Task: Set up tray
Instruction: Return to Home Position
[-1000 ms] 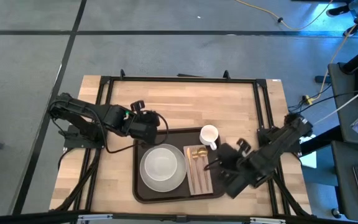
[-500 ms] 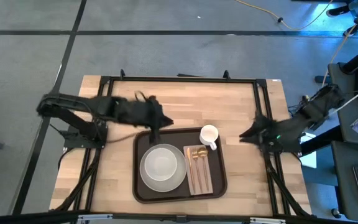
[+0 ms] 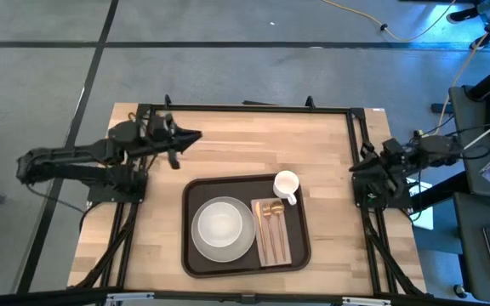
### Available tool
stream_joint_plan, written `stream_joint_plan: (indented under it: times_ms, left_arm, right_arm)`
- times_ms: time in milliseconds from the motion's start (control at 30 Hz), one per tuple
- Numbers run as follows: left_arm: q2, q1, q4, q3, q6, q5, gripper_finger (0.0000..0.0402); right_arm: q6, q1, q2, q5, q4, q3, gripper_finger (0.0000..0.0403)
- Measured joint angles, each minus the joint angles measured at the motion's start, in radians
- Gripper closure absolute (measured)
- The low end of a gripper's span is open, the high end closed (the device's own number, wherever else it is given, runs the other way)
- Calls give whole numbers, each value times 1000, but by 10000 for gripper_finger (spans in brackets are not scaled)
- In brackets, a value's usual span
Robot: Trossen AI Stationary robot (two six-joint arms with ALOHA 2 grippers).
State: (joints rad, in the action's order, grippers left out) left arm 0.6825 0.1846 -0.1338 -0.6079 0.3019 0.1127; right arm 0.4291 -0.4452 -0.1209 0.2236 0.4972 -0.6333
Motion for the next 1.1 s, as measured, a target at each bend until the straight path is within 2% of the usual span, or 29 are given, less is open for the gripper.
stream_joint_plan:
  times_ms: [133, 200, 333, 467, 600, 733, 900, 1100]
  left_arm:
    - [-126, 110, -37, 138, 58, -89, 368]
    - [-174, 169, -60, 194, 83, -133, 368]
    - [-242, 279, -154, 297, 111, -248, 368]
    - [-280, 366, -235, 398, 157, -318, 368]
    - [-294, 421, -370, 506, 198, -371, 368]
    - [-293, 459, -487, 596, 227, -376, 368]
    - [-293, 502, -444, 599, 181, -374, 368]
    - [-313, 562, -408, 599, 180, -383, 368]
  right_arm:
    - [-40, 4, 121, 95, -29, 84, 322]
    - [-44, 4, 116, 134, -20, 101, 322]
    - [-58, 4, 116, 135, -37, 117, 322]
    - [-89, 4, 119, 141, -41, 120, 322]
    - [-128, 4, 118, 159, -133, 175, 322]
    - [-152, 4, 118, 166, -248, 256, 322]
    - [-157, 4, 118, 179, -345, 318, 322]
    - [-178, 4, 118, 281, -342, 352, 322]
